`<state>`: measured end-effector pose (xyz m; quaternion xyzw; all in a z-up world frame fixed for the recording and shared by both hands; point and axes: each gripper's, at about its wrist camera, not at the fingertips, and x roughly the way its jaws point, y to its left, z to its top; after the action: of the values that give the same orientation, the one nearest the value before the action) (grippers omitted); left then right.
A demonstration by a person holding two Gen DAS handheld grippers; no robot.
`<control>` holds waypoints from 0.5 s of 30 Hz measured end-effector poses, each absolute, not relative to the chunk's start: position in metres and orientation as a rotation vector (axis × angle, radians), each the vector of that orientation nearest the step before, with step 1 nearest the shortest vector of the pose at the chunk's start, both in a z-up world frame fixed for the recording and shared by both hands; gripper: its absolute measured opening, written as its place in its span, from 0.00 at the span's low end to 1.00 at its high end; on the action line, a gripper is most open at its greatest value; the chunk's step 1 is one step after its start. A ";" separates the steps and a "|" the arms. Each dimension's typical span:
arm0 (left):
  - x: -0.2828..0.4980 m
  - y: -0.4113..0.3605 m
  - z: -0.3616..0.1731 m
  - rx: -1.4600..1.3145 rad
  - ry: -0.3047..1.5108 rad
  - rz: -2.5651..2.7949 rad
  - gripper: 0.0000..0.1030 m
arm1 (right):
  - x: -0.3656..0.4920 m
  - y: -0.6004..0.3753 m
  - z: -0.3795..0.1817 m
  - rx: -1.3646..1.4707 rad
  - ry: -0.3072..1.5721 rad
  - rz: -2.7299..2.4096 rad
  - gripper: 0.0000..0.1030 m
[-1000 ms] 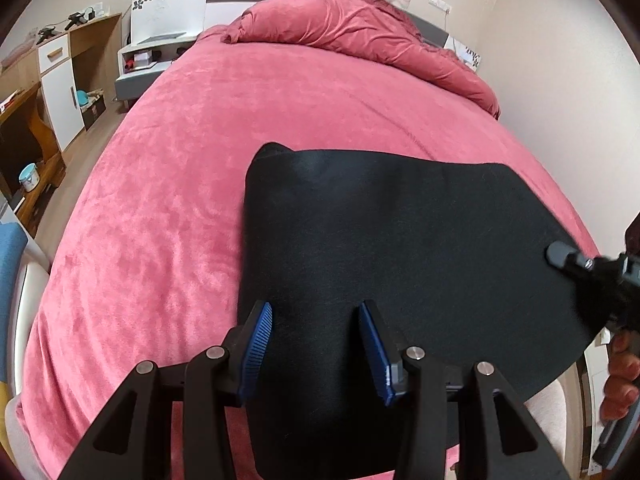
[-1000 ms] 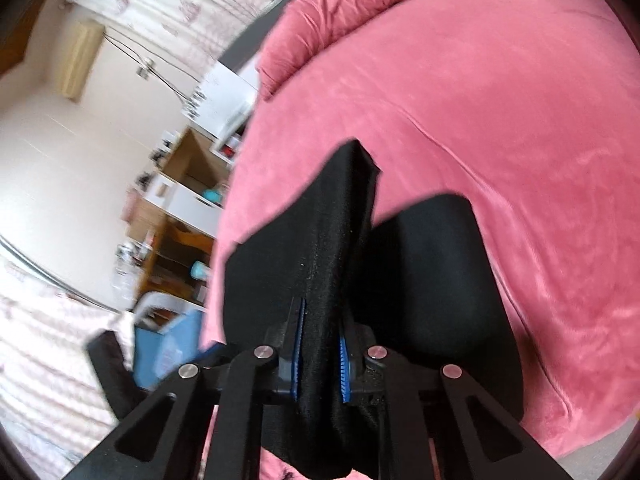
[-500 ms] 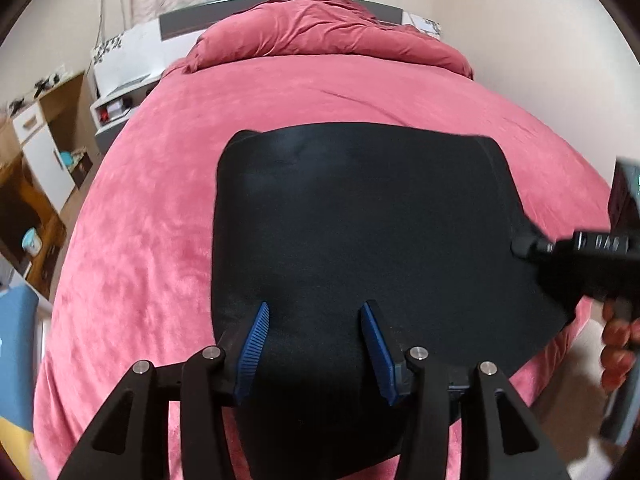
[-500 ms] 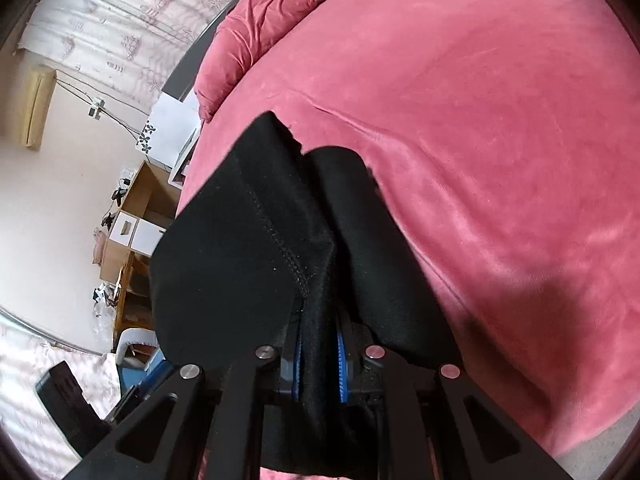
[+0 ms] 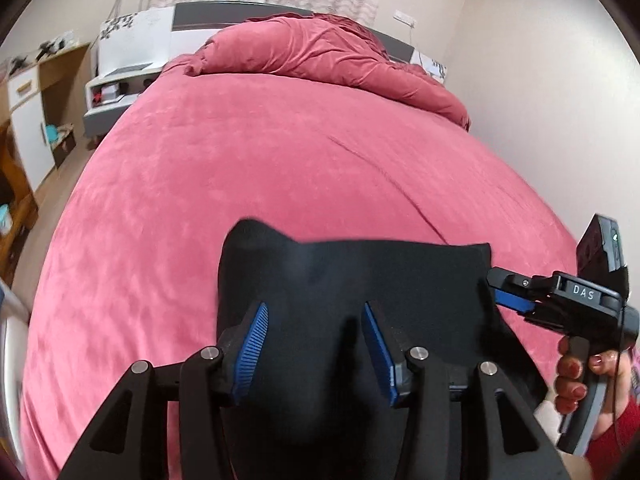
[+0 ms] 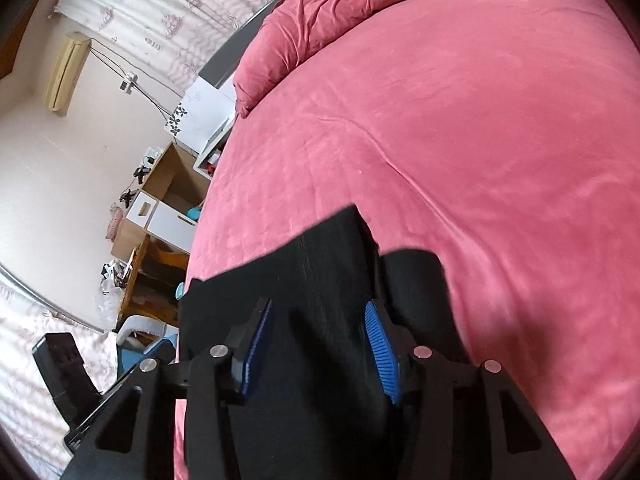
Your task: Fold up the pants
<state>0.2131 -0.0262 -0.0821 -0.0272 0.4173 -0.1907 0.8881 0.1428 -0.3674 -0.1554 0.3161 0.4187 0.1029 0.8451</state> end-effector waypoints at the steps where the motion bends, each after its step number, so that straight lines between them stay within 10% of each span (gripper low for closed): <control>1: 0.223 -0.030 -0.086 -0.025 0.874 -0.380 0.48 | 0.150 -0.363 -0.156 0.639 0.890 0.210 0.13; 15: 0.281 -0.046 -0.136 0.008 0.991 -0.260 0.65 | 0.129 -0.376 -0.165 0.546 0.848 -0.013 0.09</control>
<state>0.2815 -0.0456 -0.1358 0.0040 0.4742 -0.1242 0.8716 0.1294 -0.3755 -0.1655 0.2614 0.4061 -0.0064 0.8756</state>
